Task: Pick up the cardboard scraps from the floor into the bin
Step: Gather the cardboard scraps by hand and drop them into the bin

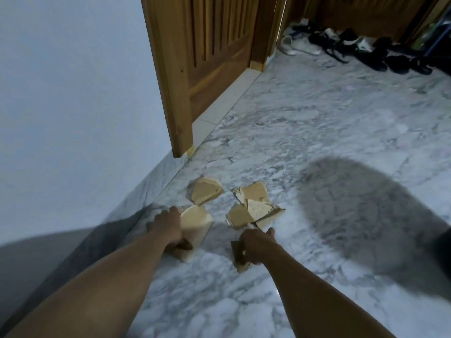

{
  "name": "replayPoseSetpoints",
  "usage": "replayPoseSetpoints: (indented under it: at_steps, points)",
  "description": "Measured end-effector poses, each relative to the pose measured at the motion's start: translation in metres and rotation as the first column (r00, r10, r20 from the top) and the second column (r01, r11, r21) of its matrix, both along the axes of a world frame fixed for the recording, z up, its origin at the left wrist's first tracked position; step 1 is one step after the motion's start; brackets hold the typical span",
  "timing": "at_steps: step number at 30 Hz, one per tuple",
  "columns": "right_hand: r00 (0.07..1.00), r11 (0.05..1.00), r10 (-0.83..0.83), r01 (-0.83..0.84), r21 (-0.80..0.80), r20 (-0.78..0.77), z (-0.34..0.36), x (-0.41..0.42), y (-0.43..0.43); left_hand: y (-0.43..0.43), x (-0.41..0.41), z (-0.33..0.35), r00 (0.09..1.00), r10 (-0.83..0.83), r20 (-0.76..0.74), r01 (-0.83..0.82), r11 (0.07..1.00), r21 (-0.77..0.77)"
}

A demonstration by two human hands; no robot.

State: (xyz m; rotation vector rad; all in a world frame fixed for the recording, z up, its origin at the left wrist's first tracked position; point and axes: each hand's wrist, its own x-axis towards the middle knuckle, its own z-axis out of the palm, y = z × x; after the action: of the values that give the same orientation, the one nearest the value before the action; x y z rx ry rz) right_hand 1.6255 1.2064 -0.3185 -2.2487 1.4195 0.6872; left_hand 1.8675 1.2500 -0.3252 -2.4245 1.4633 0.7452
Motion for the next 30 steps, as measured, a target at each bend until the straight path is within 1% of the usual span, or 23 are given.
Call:
replayPoseSetpoints:
  at_steps: [1,3,4,5,6,8,10,11,12,13,14,15,18,19,21,22,23,24,26,28,30]
  points:
    - [0.999,0.997,0.036,-0.035,-0.065,0.002,0.000,0.004,-0.004,-0.002,-0.002,0.000,0.999,-0.031,0.014,0.031,0.999,-0.009]
    - [0.994,0.960,0.107,-0.103,-0.262,-0.001,0.001,0.013,-0.013,-0.006,-0.006,-0.002,0.992,-0.105,0.066,0.108,0.993,-0.055]
    - [0.992,0.935,0.126,-0.121,-0.332,-0.008,0.002,0.016,-0.019,-0.007,-0.009,-0.002,0.985,-0.143,0.096,0.151,0.985,-0.086]
    - [0.991,0.922,0.136,-0.134,-0.363,-0.019,0.004,0.018,-0.024,-0.007,-0.010,-0.002,0.975,-0.181,0.131,0.197,0.972,-0.128]
    - [0.989,0.923,0.141,-0.144,-0.357,-0.035,0.006,0.019,-0.030,-0.006,-0.010,-0.003,0.957,-0.225,0.184,0.258,0.949,-0.179]
    - [0.983,0.940,0.164,-0.182,-0.289,-0.085,0.008,0.022,-0.040,-0.004,-0.006,-0.006,0.899,-0.347,0.268,0.397,0.904,-0.159]
    - [0.969,0.935,0.214,-0.240,-0.261,-0.121,0.008,0.025,-0.047,-0.007,-0.001,-0.010,0.858,-0.394,0.329,0.463,0.871,-0.165]
    - [0.963,0.928,0.235,-0.262,-0.265,-0.129,0.007,0.026,-0.049,-0.012,-0.001,-0.009,0.823,-0.426,0.376,0.511,0.845,-0.159]
    - [0.962,0.926,0.239,-0.266,-0.266,-0.133,0.007,0.027,-0.049,-0.018,-0.003,-0.005,0.820,-0.426,0.383,0.510,0.846,-0.152]
    - [0.966,0.931,0.227,-0.253,-0.264,-0.126,0.007,0.027,-0.049,-0.024,-0.006,-0.001,0.832,-0.395,0.390,0.493,0.849,-0.192]
    - [0.972,0.937,0.209,-0.231,-0.261,-0.109,0.009,0.027,-0.047,-0.030,-0.008,0.000,0.844,-0.361,0.397,0.467,0.859,-0.211]
    - [0.978,0.943,0.196,-0.209,-0.259,-0.076,0.009,0.027,-0.044,-0.038,-0.009,0.001,0.845,-0.366,0.390,0.469,0.858,-0.209]
    - [0.976,0.952,0.195,-0.167,-0.257,0.091,0.012,0.025,-0.031,-0.064,-0.012,-0.003,0.817,-0.481,0.318,0.543,0.828,-0.142]
    - [0.975,0.961,0.178,-0.142,-0.237,0.136,0.011,0.023,-0.029,-0.073,-0.014,-0.004,0.794,-0.530,0.300,0.580,0.808,-0.108]
    - [0.974,0.989,0.059,-0.028,-0.143,0.217,0.012,0.016,-0.032,-0.087,-0.021,-0.007,0.735,-0.613,0.289,0.649,0.760,-0.040]
    - [0.969,0.991,-0.013,0.045,-0.126,0.247,0.014,0.011,-0.039,-0.092,-0.023,-0.007,0.717,-0.639,0.280,0.667,0.745,-0.007]
    - [0.964,0.984,-0.070,0.110,-0.143,0.257,0.015,0.005,-0.049,-0.097,-0.025,-0.009,0.715,-0.651,0.256,0.671,0.742,0.014]
    - [0.965,0.973,-0.103,0.148,-0.178,0.243,0.017,-0.002,-0.059,-0.101,-0.026,-0.010,0.720,-0.654,0.233,0.669,0.743,0.019]
    - [0.976,0.970,-0.113,0.148,-0.194,0.185,0.012,-0.017,-0.077,-0.103,-0.026,-0.011,0.715,-0.660,0.232,0.679,0.735,-0.002]
    - [0.974,0.981,-0.146,0.165,-0.102,0.171,0.002,-0.030,-0.083,-0.102,-0.027,-0.013,0.704,-0.662,0.258,0.694,0.719,-0.048]
    - [0.957,0.969,-0.236,0.245,-0.032,0.169,-0.007,-0.038,-0.079,-0.100,-0.028,-0.010,0.703,-0.662,0.262,0.694,0.718,-0.049]
